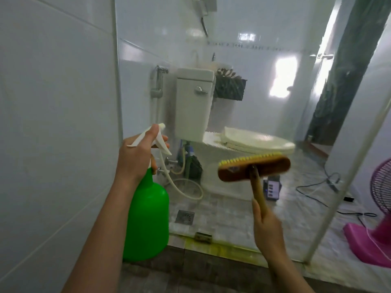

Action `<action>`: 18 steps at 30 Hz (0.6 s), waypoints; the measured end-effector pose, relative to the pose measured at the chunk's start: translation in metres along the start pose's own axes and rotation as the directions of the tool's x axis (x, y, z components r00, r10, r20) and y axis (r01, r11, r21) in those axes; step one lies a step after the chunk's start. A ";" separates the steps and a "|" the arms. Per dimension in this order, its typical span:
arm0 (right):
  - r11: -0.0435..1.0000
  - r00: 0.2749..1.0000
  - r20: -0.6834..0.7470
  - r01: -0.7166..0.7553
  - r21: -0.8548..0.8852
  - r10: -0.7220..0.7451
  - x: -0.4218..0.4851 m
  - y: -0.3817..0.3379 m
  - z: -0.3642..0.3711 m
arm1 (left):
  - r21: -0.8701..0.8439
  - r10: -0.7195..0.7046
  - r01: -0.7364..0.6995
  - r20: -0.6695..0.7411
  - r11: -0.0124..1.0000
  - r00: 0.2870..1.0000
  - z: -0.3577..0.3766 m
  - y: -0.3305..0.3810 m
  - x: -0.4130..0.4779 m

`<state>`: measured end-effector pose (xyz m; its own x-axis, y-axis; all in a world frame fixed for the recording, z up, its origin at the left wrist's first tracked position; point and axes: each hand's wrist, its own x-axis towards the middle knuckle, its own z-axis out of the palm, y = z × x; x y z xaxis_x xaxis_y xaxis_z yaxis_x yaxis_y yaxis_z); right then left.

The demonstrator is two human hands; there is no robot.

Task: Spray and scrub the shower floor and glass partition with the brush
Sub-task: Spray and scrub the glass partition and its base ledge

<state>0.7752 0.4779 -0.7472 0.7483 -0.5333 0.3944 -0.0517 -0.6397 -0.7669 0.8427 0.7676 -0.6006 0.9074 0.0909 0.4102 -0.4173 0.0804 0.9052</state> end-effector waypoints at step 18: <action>0.992 0.992 -0.072 -0.099 0.084 0.105 -0.010 0.020 -0.034 | -0.050 0.004 0.000 0.094 0.999 0.996 0.075 0.017 -0.020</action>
<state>0.7443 0.4520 -0.7493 0.6893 -0.6360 0.3470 -0.0697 -0.5349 -0.8420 0.8213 0.6931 -0.5853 0.9062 -0.0020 0.4228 -0.4190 0.1295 0.8987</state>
